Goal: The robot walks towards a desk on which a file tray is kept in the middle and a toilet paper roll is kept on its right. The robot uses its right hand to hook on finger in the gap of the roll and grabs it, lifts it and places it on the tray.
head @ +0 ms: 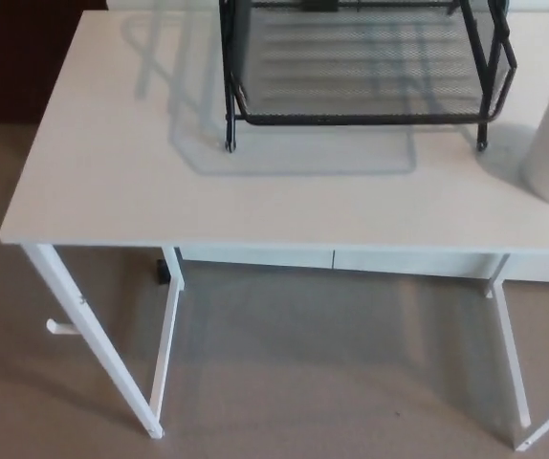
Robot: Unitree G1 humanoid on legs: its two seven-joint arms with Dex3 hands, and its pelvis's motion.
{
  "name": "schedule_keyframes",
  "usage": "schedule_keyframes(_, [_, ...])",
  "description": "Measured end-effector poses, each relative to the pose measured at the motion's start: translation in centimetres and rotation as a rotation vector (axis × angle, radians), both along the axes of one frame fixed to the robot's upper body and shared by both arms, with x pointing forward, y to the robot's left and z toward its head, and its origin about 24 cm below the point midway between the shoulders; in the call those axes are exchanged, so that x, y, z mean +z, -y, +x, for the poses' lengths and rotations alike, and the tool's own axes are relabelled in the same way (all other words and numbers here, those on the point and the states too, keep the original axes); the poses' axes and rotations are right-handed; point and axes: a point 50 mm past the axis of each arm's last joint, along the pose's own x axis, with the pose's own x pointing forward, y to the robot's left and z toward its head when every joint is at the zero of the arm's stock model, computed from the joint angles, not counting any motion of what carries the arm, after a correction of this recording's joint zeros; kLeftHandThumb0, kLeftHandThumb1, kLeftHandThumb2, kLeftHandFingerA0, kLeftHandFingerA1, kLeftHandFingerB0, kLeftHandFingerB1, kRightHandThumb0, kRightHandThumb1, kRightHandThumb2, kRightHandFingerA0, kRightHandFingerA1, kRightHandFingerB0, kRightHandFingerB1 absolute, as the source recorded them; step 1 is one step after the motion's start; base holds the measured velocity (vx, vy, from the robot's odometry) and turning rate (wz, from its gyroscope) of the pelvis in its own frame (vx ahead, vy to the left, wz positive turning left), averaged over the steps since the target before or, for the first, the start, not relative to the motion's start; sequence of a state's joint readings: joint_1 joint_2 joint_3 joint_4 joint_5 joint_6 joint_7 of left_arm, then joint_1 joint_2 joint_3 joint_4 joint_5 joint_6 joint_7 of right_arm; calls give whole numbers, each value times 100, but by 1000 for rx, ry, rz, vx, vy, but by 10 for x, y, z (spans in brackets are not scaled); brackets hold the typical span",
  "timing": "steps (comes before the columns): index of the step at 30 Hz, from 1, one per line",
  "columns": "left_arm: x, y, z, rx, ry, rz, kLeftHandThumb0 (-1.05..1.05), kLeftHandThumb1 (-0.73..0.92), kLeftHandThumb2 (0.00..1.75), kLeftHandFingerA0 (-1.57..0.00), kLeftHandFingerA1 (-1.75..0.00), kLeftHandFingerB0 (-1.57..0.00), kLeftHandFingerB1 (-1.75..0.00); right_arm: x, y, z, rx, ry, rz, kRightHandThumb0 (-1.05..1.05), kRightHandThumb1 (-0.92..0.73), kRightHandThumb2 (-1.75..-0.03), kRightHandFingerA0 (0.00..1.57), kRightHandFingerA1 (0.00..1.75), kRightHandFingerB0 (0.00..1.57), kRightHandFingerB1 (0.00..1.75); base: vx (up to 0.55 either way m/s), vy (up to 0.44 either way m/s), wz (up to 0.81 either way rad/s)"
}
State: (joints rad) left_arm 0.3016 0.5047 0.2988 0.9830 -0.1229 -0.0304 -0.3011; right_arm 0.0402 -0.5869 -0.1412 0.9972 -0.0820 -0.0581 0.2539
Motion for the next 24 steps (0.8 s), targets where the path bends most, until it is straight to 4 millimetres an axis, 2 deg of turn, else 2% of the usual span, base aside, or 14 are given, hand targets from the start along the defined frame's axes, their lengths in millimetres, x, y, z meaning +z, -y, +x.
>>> schedule_keyframes(2, [0, 0, -1, -3, -4, 4, -84, 73, 121, -3, -59, -4, -52, -1, -1, -1, 3, -11, 4, -89, -58, -97, 2, 14, 10, 19, 170, 81, -13])
schedule_keyframes(5, [0, 0, -1, -2, -5, 4, -85, 72, 119, -9, -62, -9, -55, -2, 0, -2, 0, -25, 6, -89, -58, -97, 2, 14, 10, 19, 196, 139, -6])
schedule_keyframes(6, [-1, 2, 1, -4, 0, 0, -90, 75, 121, -5, -60, -7, -53, -2, 0, -3, -1, -28, 7, -89, -58, -97, 2, 14, 10, 19, 312, 301, 19])
schedule_keyframes(9, [3, -1, 6, -10, 15, 16, -82, 72, 121, 0, -57, -6, -51, -2, -1, 0, 5, -24, 9, -89, -58, -97, 2, 14, 10, 19, 256, 239, -12])
schedule_keyframes(10, [3, -1, 7, -12, 18, 17, -93, 75, 120, -10, -64, -10, -56, -2, -1, 0, 6, -25, 10, -89, -58, -97, 2, 14, 10, 19, 138, 107, 3])
schedule_keyframes(11, [3, -2, 7, -12, 19, 17, -84, 71, 118, -4, -60, -10, -53, -2, -2, 0, 6, -25, 11, -89, -58, -97, 2, 14, 10, 19, 150, 87, 3])
schedule_keyframes(13, [3, -2, 6, -10, 17, 17, -82, 72, 118, -5, -60, -10, -53, -2, -2, 0, 6, -25, 11, -89, -58, -97, 2, 14, 10, 19, 123, 11, 7])
schedule_keyframes(14, [3, -2, 5, -10, 16, 18, -81, 75, 121, -5, -59, -4, -51, -2, -2, 0, 6, -25, 11, -89, -58, -97, 2, 14, 10, 19, 99, 5, 10])
schedule_keyframes(19, [3, -1, -1, -11, 1, 18, -88, 78, 121, -2, -57, -7, -49, -2, -2, 0, 8, -27, 12, -89, -58, -97, 2, 14, 10, 19, 103, -72, 5])
schedule_keyframes(20, [3, -1, -2, -11, -2, 18, -90, 92, 73, -12, -68, -5, -55, -3, -2, 0, 8, -28, 13, -89, -58, -97, 2, 14, 10, 19, 40, -161, 1])
schedule_keyframes(21, [1, 0, -3, -10, -8, 16, -90, 92, 73, -1, -59, -5, -49, -2, -1, 0, 8, -27, 11, -46, -79, -62, 34, 117, 31, 86, 129, -119, 0])
schedule_keyframes(22, [2, -1, -3, -10, -9, 17, -85, 74, 120, -2, -54, -10, -49, -4, -3, 0, -6, -17, 27, -78, -57, -95, 0, 27, 8, 24, 149, -166, 37])
schedule_keyframes(23, [1, 0, -3, -10, -7, 15, -85, 74, 120, -2, -54, -10, -49, -4, -2, -2, -34, 3, 35, -78, -57, -95, 0, 27, 8, 24, 129, -128, 29])
schedule_keyframes(24, [-1, 1, -4, -5, -10, 10, -87, 75, 121, 0, -55, -9, -49, -3, -1, -2, -61, 16, 22, -72, -47, -87, 0, 21, 11, 35, 133, -125, -9])
